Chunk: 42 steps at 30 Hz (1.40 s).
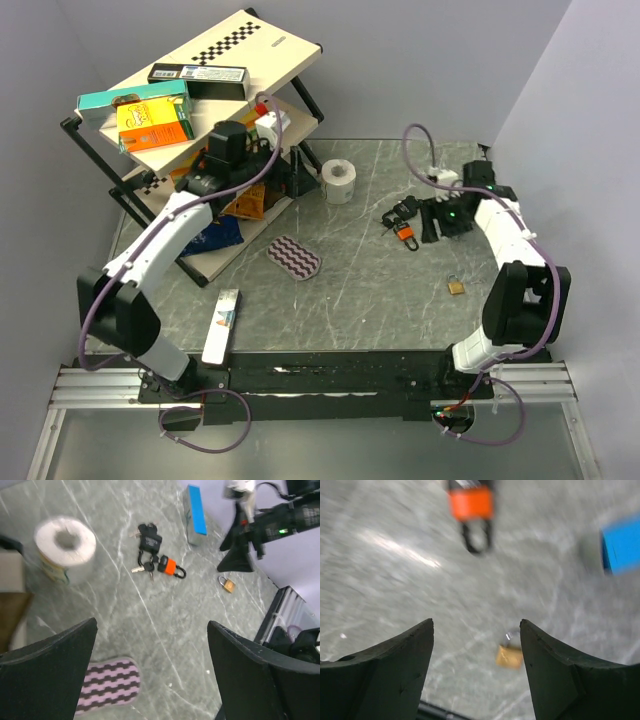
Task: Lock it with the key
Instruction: Place the lock at the center of the board, then pick up the lock from the center of the board.
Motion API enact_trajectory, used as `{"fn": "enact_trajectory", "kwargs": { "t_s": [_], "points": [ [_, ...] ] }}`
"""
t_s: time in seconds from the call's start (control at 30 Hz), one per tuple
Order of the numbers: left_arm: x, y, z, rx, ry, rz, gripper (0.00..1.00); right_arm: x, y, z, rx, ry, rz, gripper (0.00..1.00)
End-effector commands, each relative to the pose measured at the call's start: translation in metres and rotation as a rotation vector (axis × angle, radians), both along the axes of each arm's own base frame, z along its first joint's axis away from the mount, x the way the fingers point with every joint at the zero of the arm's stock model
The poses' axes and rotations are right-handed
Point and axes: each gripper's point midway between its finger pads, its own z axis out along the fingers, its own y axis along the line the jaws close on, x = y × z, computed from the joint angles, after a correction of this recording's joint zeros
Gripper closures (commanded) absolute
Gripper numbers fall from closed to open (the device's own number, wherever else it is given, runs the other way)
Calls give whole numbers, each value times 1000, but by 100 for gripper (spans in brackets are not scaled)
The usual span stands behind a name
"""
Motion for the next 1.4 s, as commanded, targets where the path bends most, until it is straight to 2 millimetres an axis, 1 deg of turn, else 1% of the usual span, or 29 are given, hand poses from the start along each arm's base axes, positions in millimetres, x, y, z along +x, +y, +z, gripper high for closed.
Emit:
{"fn": "enact_trajectory", "kwargs": {
  "t_s": [0.0, 0.03, 0.1, 0.13, 0.2, 0.23, 0.3, 0.33, 0.4, 0.43, 0.47, 0.5, 0.63, 0.67, 0.73, 0.83, 0.87, 0.93, 1.03, 1.1, 1.2, 1.37],
  "points": [
    [-6, 8, 36, 31, -151, -58, 4, 36, 37, 10, 29, -79, 69, 21],
    [-7, 9, 35, 39, -135, -62, 4, 46, 41, 5, 28, -70, 78, 18],
    [-8, 11, 36, 69, -125, -69, 4, 59, 44, 1, 20, -75, 69, 18],
    [-7, 12, 38, 73, -127, -61, 4, 67, 52, -5, 18, -66, 85, 18],
    [-6, 16, 45, 72, -151, -39, 4, 75, 56, -13, 3, -51, 86, 18],
    [-4, 19, 46, 75, -164, -23, 4, 80, 57, -21, 0, -37, 84, 18],
    [-5, 20, 54, 64, -199, -15, 4, 85, 59, -30, -8, -27, 85, 19],
    [-7, 20, 57, 57, -210, -23, 4, 87, 61, -32, -10, -27, 90, 19],
    [-9, 20, 55, 45, -207, -22, 4, 89, 61, -41, -14, -12, 89, 20],
    [-6, 21, 59, 29, -218, -2, 4, 91, 64, -43, -14, -12, 95, 20],
    [-7, 20, 53, 11, -180, 10, 4, 92, 65, -46, -16, -6, 96, 21],
    [-7, 20, 52, -2, -171, 12, 4, 93, 67, -53, -15, 10, 98, 21],
    [-7, 17, 50, -57, -125, 22, 4, 100, 74, -59, -36, 13, 108, 22],
    [-6, 17, 45, -65, -95, 44, 4, 100, 78, -61, -41, 16, 118, 22],
    [-2, 20, 41, -67, -69, 70, 4, 102, 79, -66, -55, 22, 117, 23],
    [-1, 22, 42, -78, -57, 89, 4, 105, 75, -70, -84, 29, 110, 23],
    [-1, 23, 46, -91, -63, 98, 4, 103, 73, -72, -96, 36, 110, 24],
    [-1, 23, 48, -99, -75, 100, 4, 103, 71, -74, -107, 43, 111, 24],
    [-9, 19, 50, -86, -120, 22, 4, 99, 68, -79, -121, 51, 110, 24],
    [-14, 15, 47, -84, -114, -22, 4, 98, 66, -84, -133, 60, 111, 24],
    [-14, 14, 46, -94, -106, -24, 4, 98, 65, -90, -141, 66, 121, 24],
    [-12, 12, 41, -91, -89, -27, 4, 100, 66, -90, -130, 62, 126, 25]
  ]
}}
